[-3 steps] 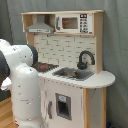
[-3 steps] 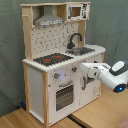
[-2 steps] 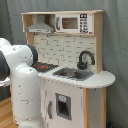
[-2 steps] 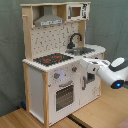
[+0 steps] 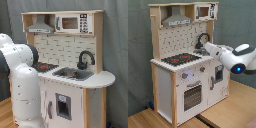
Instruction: Play with the kitchen
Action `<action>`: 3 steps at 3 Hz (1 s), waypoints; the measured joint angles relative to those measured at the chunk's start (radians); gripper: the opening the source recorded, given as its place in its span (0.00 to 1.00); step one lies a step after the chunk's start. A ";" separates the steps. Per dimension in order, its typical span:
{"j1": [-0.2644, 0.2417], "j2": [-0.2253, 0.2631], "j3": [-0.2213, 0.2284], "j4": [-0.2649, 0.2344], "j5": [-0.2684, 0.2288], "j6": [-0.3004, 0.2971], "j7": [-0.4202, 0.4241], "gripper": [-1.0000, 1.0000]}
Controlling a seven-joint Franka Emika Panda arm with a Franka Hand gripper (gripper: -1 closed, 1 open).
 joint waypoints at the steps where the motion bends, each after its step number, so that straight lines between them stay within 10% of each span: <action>1: -0.013 0.000 -0.009 0.085 0.036 0.001 0.047 1.00; 3: -0.076 0.001 -0.030 0.181 0.132 0.001 0.236 1.00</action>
